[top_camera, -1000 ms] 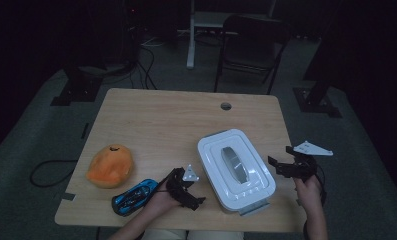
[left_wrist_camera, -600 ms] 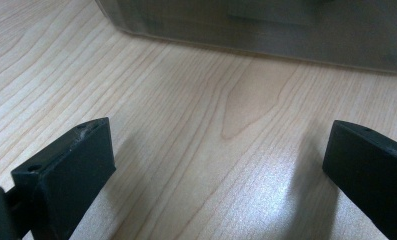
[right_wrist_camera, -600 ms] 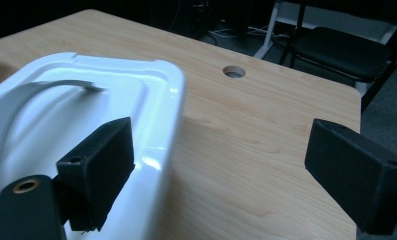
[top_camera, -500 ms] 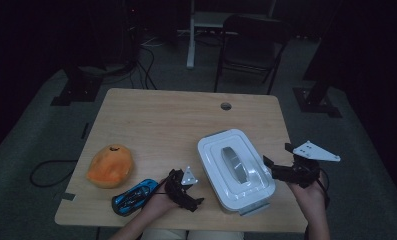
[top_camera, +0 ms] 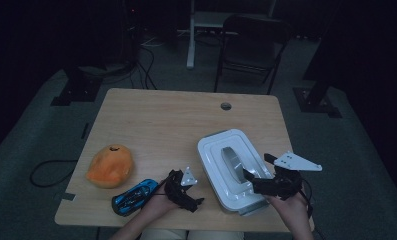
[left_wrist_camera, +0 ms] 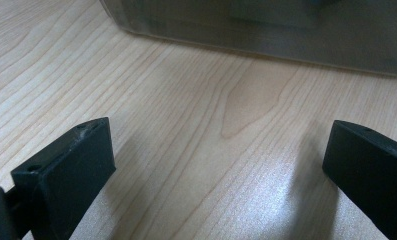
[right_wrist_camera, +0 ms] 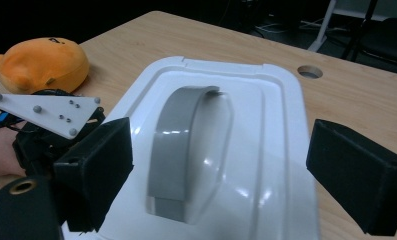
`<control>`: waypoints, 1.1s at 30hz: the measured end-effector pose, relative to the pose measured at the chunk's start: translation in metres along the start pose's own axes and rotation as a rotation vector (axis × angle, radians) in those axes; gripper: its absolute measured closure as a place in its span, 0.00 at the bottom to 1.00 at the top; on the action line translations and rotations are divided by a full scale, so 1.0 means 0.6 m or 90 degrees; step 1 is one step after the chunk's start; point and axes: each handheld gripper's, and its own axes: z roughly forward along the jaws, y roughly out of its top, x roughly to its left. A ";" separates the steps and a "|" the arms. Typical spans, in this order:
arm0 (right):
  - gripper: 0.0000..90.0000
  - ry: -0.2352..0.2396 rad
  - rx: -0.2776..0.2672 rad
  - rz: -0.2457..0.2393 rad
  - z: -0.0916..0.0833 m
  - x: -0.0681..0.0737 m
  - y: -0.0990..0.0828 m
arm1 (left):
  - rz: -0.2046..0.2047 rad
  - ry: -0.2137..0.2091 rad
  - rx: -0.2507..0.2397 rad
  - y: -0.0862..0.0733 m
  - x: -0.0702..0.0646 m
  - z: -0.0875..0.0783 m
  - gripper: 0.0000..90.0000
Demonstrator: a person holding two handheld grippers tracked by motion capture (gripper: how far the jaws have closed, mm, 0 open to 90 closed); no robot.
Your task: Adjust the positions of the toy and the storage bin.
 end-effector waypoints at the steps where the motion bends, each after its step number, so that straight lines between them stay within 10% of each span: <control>1: 0.12 0.001 0.000 0.003 0.001 0.004 -0.001 | 0.001 0.000 0.000 0.000 0.000 0.000 0.01; 17: 0.31 0.013 0.081 -0.034 0.050 0.046 -0.022 | -0.001 0.000 -0.001 0.000 0.000 0.000 0.01; 33: 0.65 -0.016 0.076 -0.024 0.049 0.044 -0.033 | -0.005 0.003 0.000 -0.001 -0.001 -0.001 0.01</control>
